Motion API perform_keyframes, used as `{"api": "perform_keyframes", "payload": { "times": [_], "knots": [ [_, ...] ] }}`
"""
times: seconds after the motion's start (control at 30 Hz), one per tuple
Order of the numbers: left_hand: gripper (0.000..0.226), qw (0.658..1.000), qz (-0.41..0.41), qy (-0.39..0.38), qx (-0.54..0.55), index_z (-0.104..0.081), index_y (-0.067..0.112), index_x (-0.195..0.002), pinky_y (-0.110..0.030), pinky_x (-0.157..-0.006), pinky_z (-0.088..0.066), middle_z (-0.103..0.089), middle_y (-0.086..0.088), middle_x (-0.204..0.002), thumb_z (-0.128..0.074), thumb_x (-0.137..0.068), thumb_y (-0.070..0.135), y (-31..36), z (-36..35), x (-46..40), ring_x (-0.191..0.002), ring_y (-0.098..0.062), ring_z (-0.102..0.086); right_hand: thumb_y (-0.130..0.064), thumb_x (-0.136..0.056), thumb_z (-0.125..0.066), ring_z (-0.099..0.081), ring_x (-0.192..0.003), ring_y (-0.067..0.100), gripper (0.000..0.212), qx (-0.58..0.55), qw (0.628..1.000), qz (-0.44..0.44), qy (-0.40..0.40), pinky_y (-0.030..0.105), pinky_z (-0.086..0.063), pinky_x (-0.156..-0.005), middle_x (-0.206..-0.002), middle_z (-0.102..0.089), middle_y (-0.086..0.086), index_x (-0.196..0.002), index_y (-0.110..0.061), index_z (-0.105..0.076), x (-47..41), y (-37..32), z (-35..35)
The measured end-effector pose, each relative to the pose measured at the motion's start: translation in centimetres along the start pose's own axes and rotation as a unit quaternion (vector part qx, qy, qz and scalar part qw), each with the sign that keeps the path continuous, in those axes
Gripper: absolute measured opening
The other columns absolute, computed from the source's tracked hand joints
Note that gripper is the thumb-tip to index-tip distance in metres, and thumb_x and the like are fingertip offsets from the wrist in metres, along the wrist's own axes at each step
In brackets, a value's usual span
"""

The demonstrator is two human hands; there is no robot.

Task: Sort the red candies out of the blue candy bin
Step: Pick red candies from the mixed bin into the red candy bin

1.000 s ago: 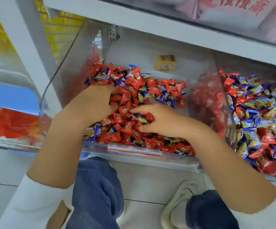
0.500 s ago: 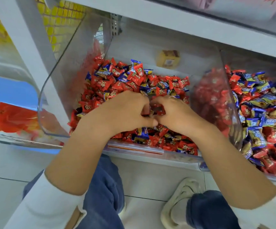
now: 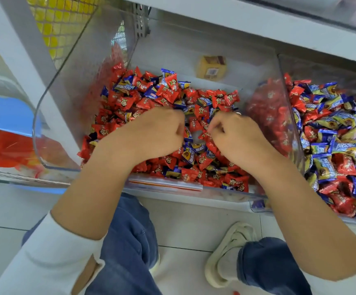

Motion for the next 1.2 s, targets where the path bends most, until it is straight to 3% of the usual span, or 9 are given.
{"api": "perform_keyframes", "payload": {
  "times": [0.13,0.27,0.4,0.6,0.73,0.87,1.0,1.1,1.2],
  "knots": [
    [0.024,0.992,-0.063,-0.09,-0.067,-0.063,0.012,-0.107,-0.032,-0.08,-0.046,-0.054,-0.003,-0.1,-0.06,-0.086,0.023,1.4,-2.2,-1.0,-0.093,-0.019,-0.053,-0.028,-0.087,-0.057,-0.052,-0.084,0.019,0.019,0.087,0.985,0.007,-0.146,0.029,-0.041,-0.07,-0.099,-0.06,0.003,-0.102,-0.019,-0.064,1.7,0.2,0.7],
    [0.017,0.972,-0.053,-0.157,-0.167,-0.063,0.007,-0.098,-0.033,-0.063,-0.043,-0.054,-0.009,-0.094,-0.056,-0.087,0.018,1.1,-3.6,-1.4,-0.084,-0.025,-0.056,-0.04,-0.08,-0.069,-0.056,-0.087,0.023,0.038,0.106,0.966,0.01,-0.237,0.031,-0.047,-0.07,-0.093,-0.061,0.006,-0.107,-0.014,-0.064,2.6,0.2,-0.2],
    [0.016,0.978,-0.046,-0.117,-0.164,-0.064,0.013,-0.098,-0.031,-0.064,-0.043,-0.059,-0.006,-0.097,-0.06,-0.087,0.023,0.8,-2.7,-0.9,-0.088,-0.024,-0.056,-0.033,-0.082,-0.07,-0.059,-0.09,0.027,0.032,0.089,0.979,0.012,-0.181,0.038,-0.051,-0.078,-0.096,-0.066,0.012,-0.103,-0.008,-0.067,2.3,0.8,-1.2],
    [0.022,0.994,-0.017,0.005,-0.104,-0.067,0.014,-0.096,-0.027,-0.052,-0.03,-0.04,0.008,-0.058,-0.054,-0.091,0.032,-0.1,-0.1,-0.5,-0.054,-0.01,-0.039,-0.036,-0.084,-0.058,-0.053,-0.076,0.027,0.028,0.077,0.994,-0.038,-0.066,0.03,-0.039,-0.061,-0.079,-0.05,0.006,-0.083,-0.009,-0.056,2.4,1.5,-1.2],
    [0.048,0.996,-0.002,0.016,-0.09,-0.052,0.009,-0.065,-0.031,-0.05,-0.036,-0.047,-0.004,-0.056,-0.043,-0.096,0.045,0.9,-0.3,-1.1,-0.052,-0.016,-0.044,-0.038,-0.083,-0.058,-0.055,-0.071,0.028,0.03,0.06,0.995,-0.061,-0.051,0.029,-0.037,-0.055,-0.073,-0.053,0.006,-0.074,-0.01,-0.054,2.2,1.5,-1.2],
    [0.03,0.996,-0.037,-0.055,-0.061,-0.062,0.0,-0.081,-0.03,-0.058,-0.041,-0.061,-0.013,-0.075,-0.046,-0.096,0.02,1.9,-1.6,-2.2,-0.064,-0.022,-0.054,-0.026,-0.084,-0.059,-0.058,-0.09,0.029,0.02,0.059,0.995,-0.013,-0.082,0.032,-0.046,-0.069,-0.093,-0.062,0.009,-0.099,-0.013,-0.062,2.0,1.3,-2.3],
    [0.03,0.984,-0.046,-0.106,-0.133,-0.061,0.007,-0.114,-0.036,-0.065,-0.045,-0.058,-0.009,-0.084,-0.048,-0.088,0.002,2.4,-2.0,-3.4,-0.08,-0.025,-0.055,-0.023,-0.086,-0.058,-0.055,-0.103,0.036,0.043,0.051,0.996,-0.024,-0.068,0.035,-0.044,-0.077,-0.114,-0.054,0.015,-0.128,-0.016,-0.05,1.7,1.7,-2.7],
    [0.029,0.973,-0.032,-0.146,-0.174,-0.057,0.01,-0.119,-0.025,-0.057,-0.034,-0.05,-0.002,-0.081,-0.052,-0.091,0.008,2.2,-1.3,-4.3,-0.076,-0.019,-0.049,-0.021,-0.086,-0.061,-0.052,-0.113,0.039,0.063,0.053,0.994,-0.019,-0.094,0.039,-0.045,-0.088,-0.126,-0.048,0.017,-0.143,-0.022,-0.034,1.4,1.9,-2.9],
    [0.047,0.953,-0.019,-0.231,-0.196,-0.049,0.012,-0.13,-0.03,-0.076,-0.045,-0.06,-0.007,-0.11,-0.064,-0.088,0.028,1.8,-1.7,-4.6,-0.096,-0.024,-0.056,-0.018,-0.087,-0.06,-0.051,-0.112,0.039,0.064,0.059,0.988,-0.007,-0.139,0.04,-0.045,-0.089,-0.125,-0.045,0.017,-0.144,-0.026,-0.033,0.9,1.8,-3.0]
  ]
}}
Point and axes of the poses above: each hand's wrist, its own x-axis away from the middle knuckle, its own z-axis out of the back of the hand, y = z × x, the point moved 1 cm from there along -x, towards the middle knuckle
